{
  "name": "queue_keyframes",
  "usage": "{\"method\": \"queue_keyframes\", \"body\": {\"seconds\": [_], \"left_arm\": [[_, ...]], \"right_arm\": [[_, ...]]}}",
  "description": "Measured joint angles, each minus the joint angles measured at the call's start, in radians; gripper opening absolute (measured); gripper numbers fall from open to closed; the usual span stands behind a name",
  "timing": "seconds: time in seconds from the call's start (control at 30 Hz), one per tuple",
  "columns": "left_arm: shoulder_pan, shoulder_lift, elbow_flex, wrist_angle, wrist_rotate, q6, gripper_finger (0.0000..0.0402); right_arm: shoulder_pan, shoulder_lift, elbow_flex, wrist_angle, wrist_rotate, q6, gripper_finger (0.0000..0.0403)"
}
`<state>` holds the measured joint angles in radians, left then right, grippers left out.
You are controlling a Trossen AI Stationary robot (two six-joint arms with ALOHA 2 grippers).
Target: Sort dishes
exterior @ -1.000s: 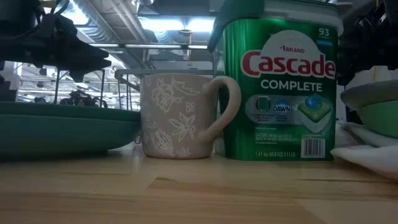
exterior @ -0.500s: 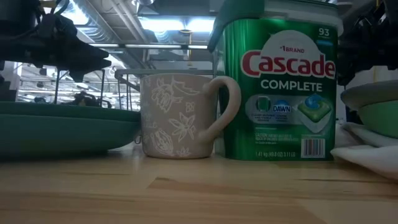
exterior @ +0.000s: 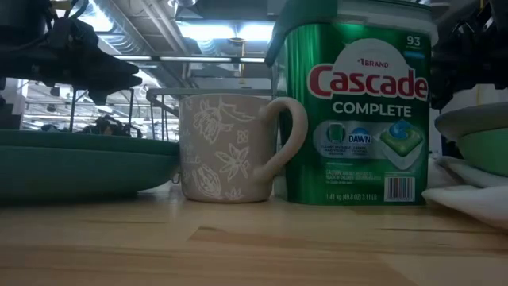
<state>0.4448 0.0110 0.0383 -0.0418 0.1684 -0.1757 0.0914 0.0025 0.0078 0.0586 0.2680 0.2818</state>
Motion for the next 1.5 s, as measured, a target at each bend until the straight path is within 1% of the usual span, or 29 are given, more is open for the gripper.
{"method": "queue_keyframes", "body": {"seconds": [0.4, 0.63, 0.83, 0.97, 1.07, 1.13, 1.2, 1.27, 1.4, 1.5], "left_arm": [[0.000, 0.000, 0.000, 0.008, 0.000, -0.006, 0.0159], [0.000, 0.000, -0.001, 0.028, 0.000, -0.134, 0.0159], [0.000, 0.000, -0.001, 0.028, 0.000, -0.170, 0.0159], [0.000, 0.000, -0.001, 0.019, -0.001, -0.337, 0.0159], [0.000, 0.000, -0.001, 0.070, -0.002, -0.457, 0.0159], [-0.001, 0.000, -0.001, 0.126, 0.001, -0.499, 0.0159], [-0.012, 0.000, -0.001, 0.188, 0.007, -0.491, 0.0159], [-0.039, 0.009, 0.000, 0.240, 0.010, -0.449, 0.0159], [-0.110, 0.059, 0.002, 0.347, 0.011, -0.368, 0.0156], [-0.165, 0.121, 0.040, 0.335, 0.012, -0.298, 0.0145]], "right_arm": [[0.000, 0.000, 0.000, 0.000, 0.000, 0.000, 0.0172], [0.000, 0.000, 0.000, 0.000, 0.000, 0.000, 0.0172], [0.000, 0.000, 0.000, 0.000, 0.000, 0.000, 0.0172], [0.000, 0.000, 0.000, 0.000, 0.000, 0.000, 0.0172], [0.000, 0.000, 0.000, 0.000, 0.000, 0.000, 0.0172], [0.000, 0.000, 0.000, 0.000, 0.000, 0.000, 0.0172], [0.000, 0.000, 0.000, 0.000, 0.000, 0.000, 0.0172], [0.000, 0.000, 0.000, 0.000, 0.000, 0.000, 0.0172], [0.000, 0.000, 0.000, 0.002, 0.000, 0.000, 0.0172], [0.000, 0.000, 0.000, 0.003, 0.000, 0.000, 0.0172]]}}
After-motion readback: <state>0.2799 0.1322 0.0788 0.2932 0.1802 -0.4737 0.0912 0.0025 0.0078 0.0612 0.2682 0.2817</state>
